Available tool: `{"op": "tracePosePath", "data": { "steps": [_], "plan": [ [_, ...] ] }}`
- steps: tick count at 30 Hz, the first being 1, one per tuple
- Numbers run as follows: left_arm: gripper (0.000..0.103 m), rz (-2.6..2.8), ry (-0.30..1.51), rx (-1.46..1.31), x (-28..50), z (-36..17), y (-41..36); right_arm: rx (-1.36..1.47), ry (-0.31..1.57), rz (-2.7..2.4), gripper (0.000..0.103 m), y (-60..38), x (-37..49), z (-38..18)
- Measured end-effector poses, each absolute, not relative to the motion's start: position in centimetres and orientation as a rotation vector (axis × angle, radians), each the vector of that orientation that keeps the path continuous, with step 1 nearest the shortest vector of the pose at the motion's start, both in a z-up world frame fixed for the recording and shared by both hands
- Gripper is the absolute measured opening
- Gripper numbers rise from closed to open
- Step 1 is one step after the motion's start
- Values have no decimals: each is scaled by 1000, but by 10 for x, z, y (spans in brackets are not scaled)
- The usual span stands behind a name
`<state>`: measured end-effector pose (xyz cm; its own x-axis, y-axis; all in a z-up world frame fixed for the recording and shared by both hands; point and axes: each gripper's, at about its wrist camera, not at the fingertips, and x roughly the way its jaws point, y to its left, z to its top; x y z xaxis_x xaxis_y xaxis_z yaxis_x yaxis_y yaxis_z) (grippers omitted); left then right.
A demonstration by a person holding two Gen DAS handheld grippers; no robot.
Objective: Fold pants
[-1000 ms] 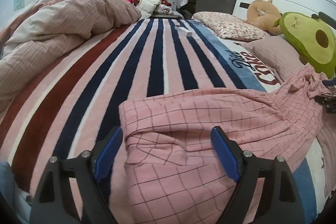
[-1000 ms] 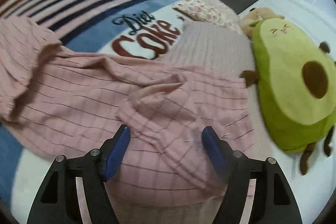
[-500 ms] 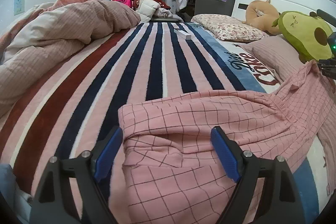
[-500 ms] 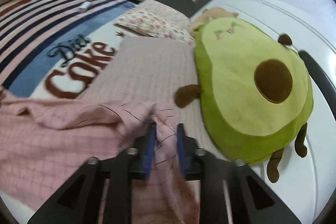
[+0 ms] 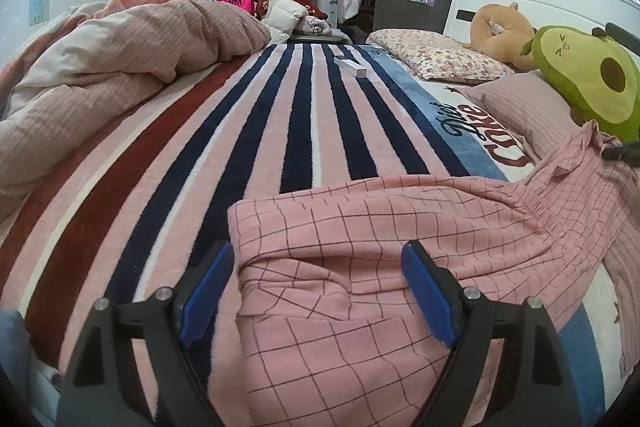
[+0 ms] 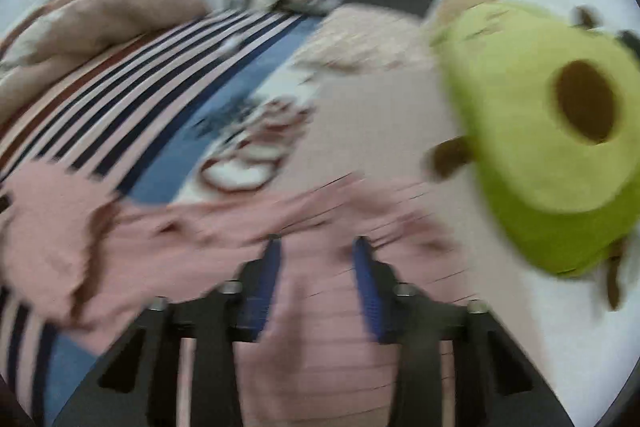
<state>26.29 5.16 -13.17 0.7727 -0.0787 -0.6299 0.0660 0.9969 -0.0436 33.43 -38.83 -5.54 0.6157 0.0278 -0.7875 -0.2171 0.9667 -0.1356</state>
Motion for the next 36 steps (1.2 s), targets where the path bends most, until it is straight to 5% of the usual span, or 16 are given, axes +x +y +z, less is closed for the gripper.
{"op": "tracePosePath", "data": {
  "steps": [4,14,16,18,20,24,29,31,33,36],
  "plan": [
    [83,-76,679,-23,262,-131,53,-279,995,105,14,-378,353,-81],
    [83,-49,689,-20,266,-134,56,-266,832,-252,22,-427,397,-66],
    [83,-50,685,-17,266,-134,55,-245,832,-239,34,-433,397,-62],
    [83,-50,678,-18,265,-132,55,-239,820,-223,64,-432,389,-58],
    [83,-47,665,-22,263,-130,56,-268,812,-212,76,-426,375,-55],
    [83,-29,635,-23,259,-124,58,-206,897,-160,88,-432,353,-56],
    [83,-3,606,-21,255,-119,60,-52,1045,-5,89,-442,340,-83],
    [83,1,601,-19,254,-118,60,-63,1021,8,77,-438,334,-82],
    [83,9,598,-10,254,-118,60,-56,1014,43,39,-433,331,-80],
    [83,14,596,-2,253,-117,60,-78,1003,83,13,-417,328,-77]
  ]
}}
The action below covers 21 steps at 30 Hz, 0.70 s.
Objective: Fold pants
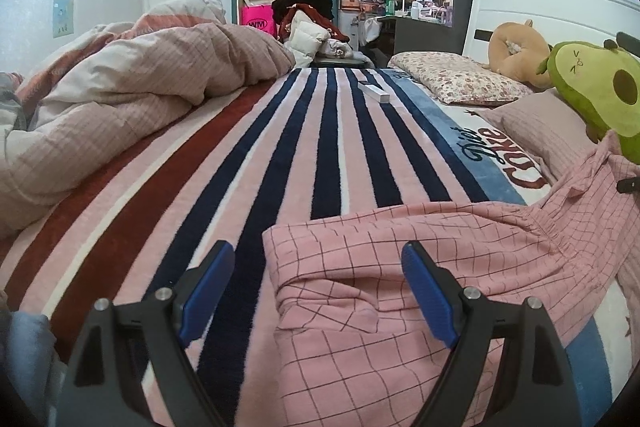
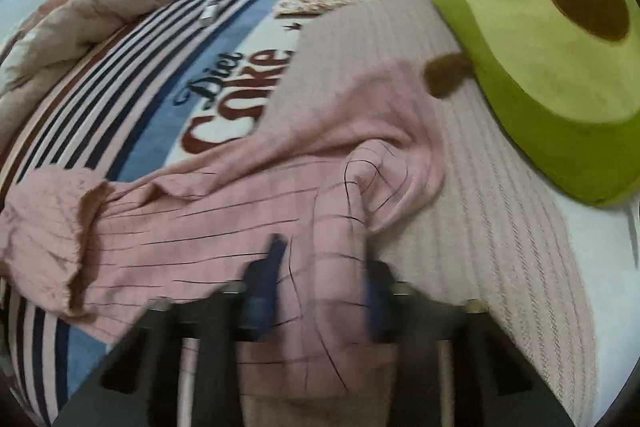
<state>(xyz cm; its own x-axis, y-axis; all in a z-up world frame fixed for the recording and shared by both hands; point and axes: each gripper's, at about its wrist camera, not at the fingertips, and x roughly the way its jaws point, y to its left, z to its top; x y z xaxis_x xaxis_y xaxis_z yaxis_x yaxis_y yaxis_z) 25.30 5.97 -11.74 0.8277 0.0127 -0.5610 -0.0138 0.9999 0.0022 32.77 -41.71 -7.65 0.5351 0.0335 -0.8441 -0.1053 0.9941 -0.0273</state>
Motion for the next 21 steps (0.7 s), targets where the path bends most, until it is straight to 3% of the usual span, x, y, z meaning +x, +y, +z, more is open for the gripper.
{"op": "tracePosePath", "data": {
  "steps": [7,14,21],
  "plan": [
    [83,18,585,-2,251,-114,62,-17,932,240,10,-368,314,-57],
    [83,31,562,-22,246,-108,72,23,865,527,10,-260,304,-33],
    [83,59,540,-98,241,-99,101,11,895,824,10,-134,293,-58]
  ]
}}
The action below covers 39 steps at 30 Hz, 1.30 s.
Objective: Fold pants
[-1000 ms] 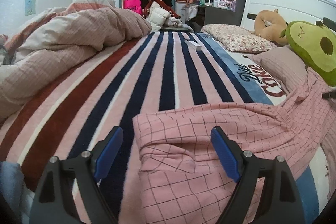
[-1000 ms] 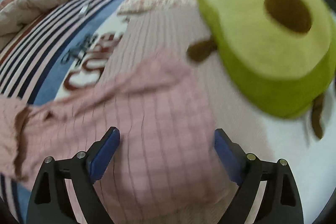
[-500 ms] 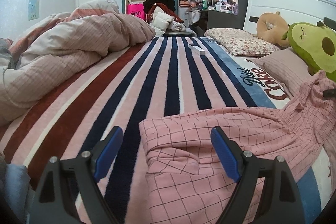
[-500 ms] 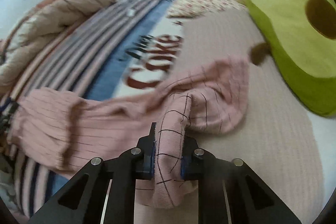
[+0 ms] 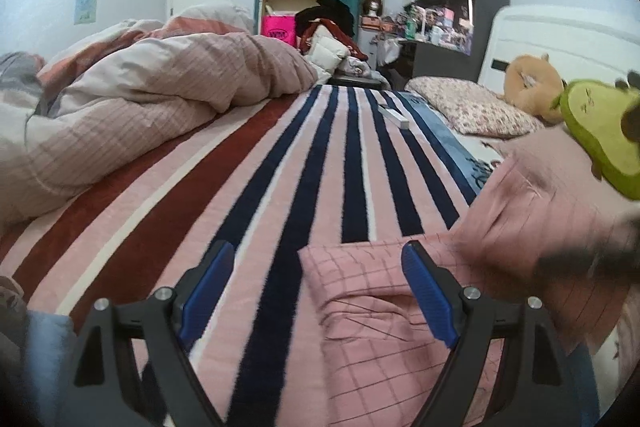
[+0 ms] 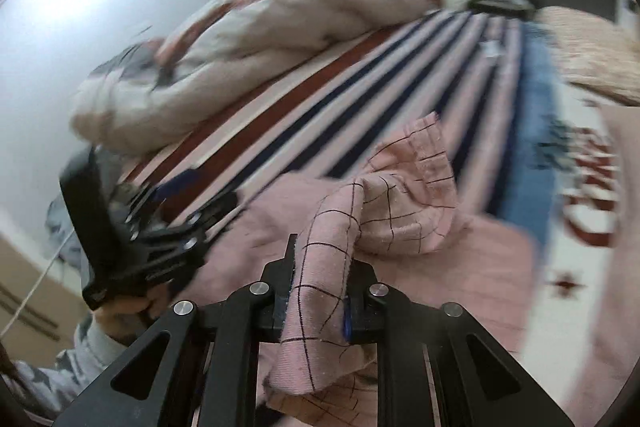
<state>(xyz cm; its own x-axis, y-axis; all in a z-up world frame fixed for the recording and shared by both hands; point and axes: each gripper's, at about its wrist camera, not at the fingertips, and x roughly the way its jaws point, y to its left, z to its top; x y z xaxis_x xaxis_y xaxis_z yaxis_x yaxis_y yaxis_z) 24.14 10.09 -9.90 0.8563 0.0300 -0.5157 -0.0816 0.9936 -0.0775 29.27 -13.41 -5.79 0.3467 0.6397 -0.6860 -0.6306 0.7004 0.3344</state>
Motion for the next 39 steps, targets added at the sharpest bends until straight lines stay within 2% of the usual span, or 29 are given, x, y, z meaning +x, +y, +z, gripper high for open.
{"op": "tracePosePath", "data": {
  "steps": [4,7,8,9,11,17,21,29,31,33,35,39],
  "plan": [
    [83,29,548,-151,240,-98,114,-4,947,880,11,-92,284,-98],
    [83,-18,572,-205,242,-100,119,-29,949,874,19,-82,280,-118],
    [83,-29,581,-202,243,-100,117,-20,948,881,27,-82,279,-120],
    [83,-43,590,-200,244,-101,114,-4,945,898,39,-83,279,-120],
    [83,-86,605,-208,246,-103,106,46,907,937,49,-96,274,-113],
    [83,-225,635,-211,243,-103,74,-1,758,797,55,-145,267,-87],
    [83,-324,648,-231,240,-101,53,-2,689,593,56,-181,272,-86],
    [83,-165,736,-22,247,-126,11,46,700,473,56,-217,289,-106],
    [76,-100,725,25,246,-128,14,29,692,464,56,-216,287,-106],
    [54,-42,716,42,247,-127,26,39,691,473,56,-216,286,-106],
    [45,17,719,13,250,-126,44,43,689,475,56,-217,283,-107],
    [45,160,700,14,251,-123,73,52,695,483,56,-218,284,-108]
  ]
}}
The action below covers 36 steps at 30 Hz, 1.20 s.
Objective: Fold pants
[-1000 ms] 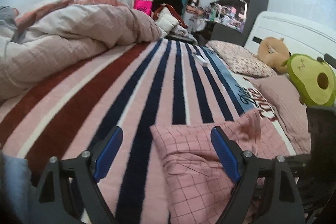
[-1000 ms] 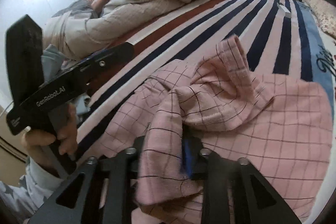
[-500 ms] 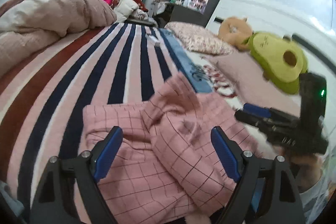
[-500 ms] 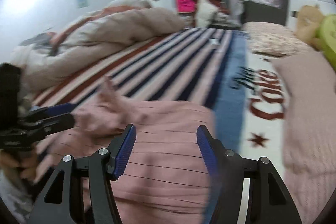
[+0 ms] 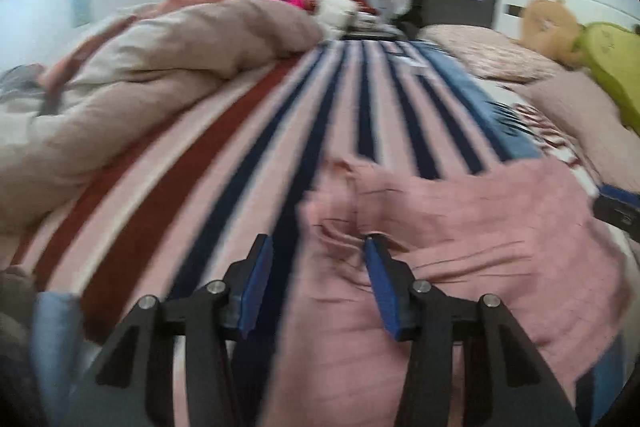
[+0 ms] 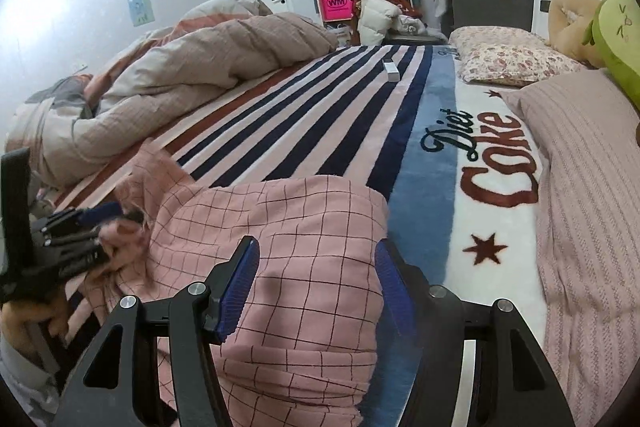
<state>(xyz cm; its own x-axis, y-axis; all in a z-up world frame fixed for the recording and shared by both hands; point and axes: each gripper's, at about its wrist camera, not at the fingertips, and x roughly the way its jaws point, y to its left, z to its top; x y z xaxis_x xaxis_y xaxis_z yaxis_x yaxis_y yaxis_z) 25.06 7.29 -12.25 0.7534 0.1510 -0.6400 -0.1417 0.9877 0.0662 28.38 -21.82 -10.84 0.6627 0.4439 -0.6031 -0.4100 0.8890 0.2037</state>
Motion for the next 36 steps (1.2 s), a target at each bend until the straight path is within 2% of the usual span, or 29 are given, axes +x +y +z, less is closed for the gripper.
{"op": "tracePosePath", "data": {
  "steps": [2,5,8,9,11,19,20,21,23,31,36],
  "plan": [
    [48,111,686,-69,248,-118,88,64,701,489,56,-219,284,-109],
    [65,-19,660,-163,241,-110,94,65,703,494,56,-217,283,-109],
    [70,-116,644,-198,239,-106,81,66,703,495,56,-217,283,-109],
    [77,-132,646,-187,239,-105,73,69,704,498,56,-216,283,-109],
    [85,-153,657,-144,242,-107,56,78,708,504,56,-216,283,-110],
    [84,39,706,70,237,-126,29,91,710,517,56,-217,282,-111],
    [77,54,708,69,234,-128,33,90,709,519,56,-217,281,-110],
    [61,63,711,65,232,-130,38,90,707,519,56,-217,281,-110],
    [48,97,720,52,228,-132,49,90,705,520,56,-217,280,-110],
    [48,204,738,-30,200,-132,94,122,700,527,56,-222,281,-107],
    [50,101,629,-133,177,-99,102,137,699,533,56,-224,281,-107]
  ]
}}
